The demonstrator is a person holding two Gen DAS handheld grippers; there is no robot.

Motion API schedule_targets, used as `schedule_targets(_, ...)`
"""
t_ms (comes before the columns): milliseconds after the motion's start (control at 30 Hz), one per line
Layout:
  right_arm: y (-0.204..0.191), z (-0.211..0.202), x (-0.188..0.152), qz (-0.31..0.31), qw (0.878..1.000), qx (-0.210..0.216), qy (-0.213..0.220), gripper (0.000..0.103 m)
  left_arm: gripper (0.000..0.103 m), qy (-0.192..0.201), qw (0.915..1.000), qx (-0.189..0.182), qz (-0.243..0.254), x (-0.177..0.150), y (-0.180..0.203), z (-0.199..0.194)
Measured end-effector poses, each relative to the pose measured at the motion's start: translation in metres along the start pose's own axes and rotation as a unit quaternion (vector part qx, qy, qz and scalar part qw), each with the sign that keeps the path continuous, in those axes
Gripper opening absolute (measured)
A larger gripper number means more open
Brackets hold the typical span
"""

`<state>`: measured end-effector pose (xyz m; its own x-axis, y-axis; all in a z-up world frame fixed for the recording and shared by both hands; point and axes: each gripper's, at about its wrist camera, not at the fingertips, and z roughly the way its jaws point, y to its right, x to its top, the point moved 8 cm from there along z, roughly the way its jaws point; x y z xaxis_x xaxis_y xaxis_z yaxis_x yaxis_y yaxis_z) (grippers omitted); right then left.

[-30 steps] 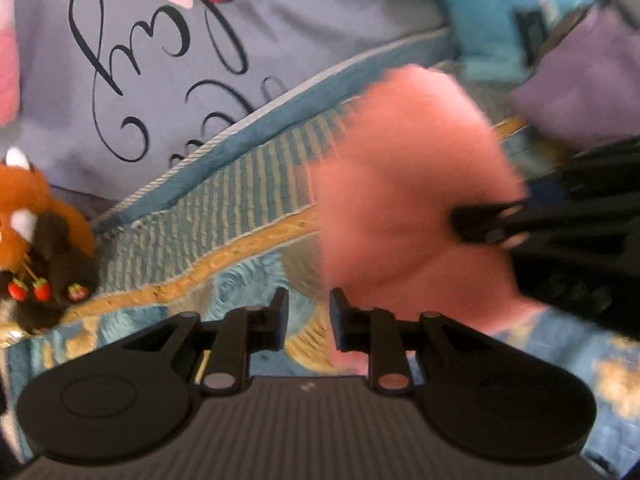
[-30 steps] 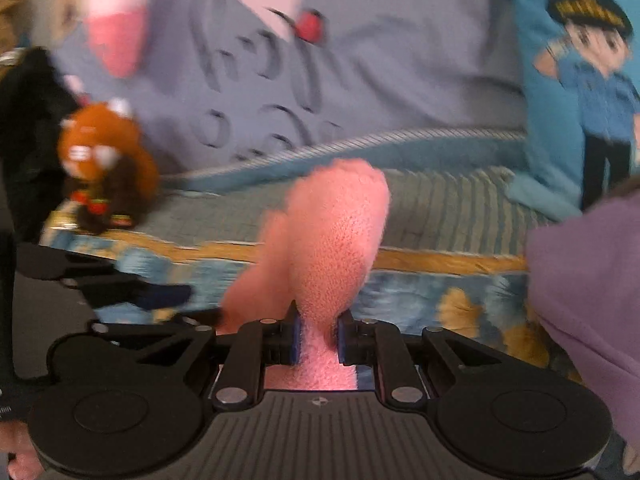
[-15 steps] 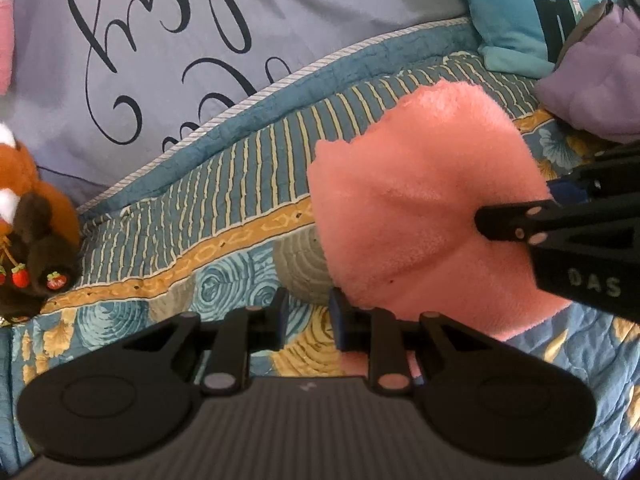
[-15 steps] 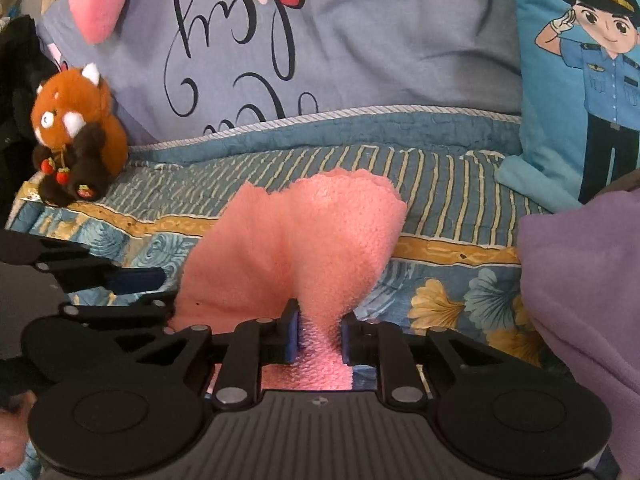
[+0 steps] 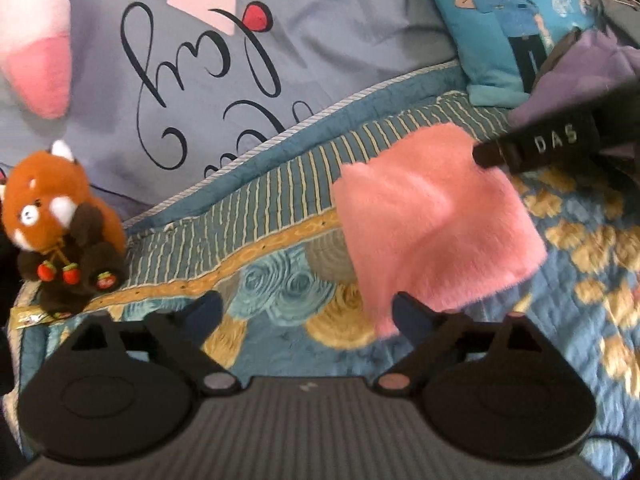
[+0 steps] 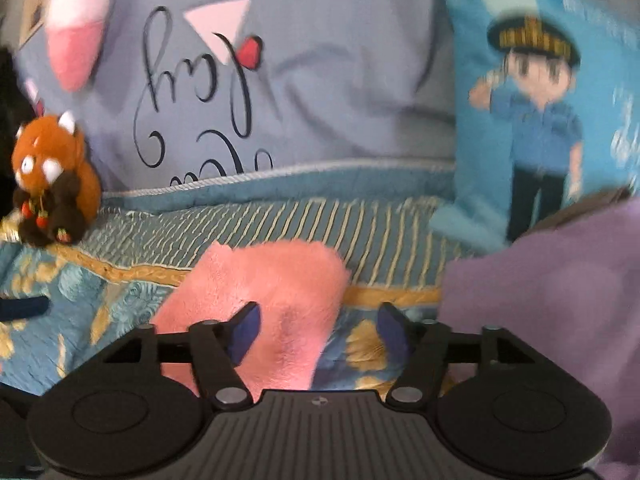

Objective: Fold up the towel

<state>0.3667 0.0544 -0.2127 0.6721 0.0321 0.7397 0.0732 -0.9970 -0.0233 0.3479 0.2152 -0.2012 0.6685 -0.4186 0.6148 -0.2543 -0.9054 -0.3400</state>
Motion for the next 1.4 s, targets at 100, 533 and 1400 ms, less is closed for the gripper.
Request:
schedule_targets(100,-0.019,-0.019,-0.010,-0.063,0.998,-0.003,0.008,0.086,0.103,-0.001,0.9997,0.011,0.020,-0.011,0.009,-0.014)
schedule_targets(533,-0.049,-0.077,-0.048,-0.095,0.995,0.002,-0.032,0.091,0.103,-0.028,0.9992,-0.019,-0.020,-0.075,0.031,-0.076)
schedule_targets(1400,-0.015,-0.172,-0.045,-0.047,0.998,-0.049,-0.014,0.099,0.103,-0.026,0.9884,-0.034,-0.146,-0.033,0.068,-0.135)
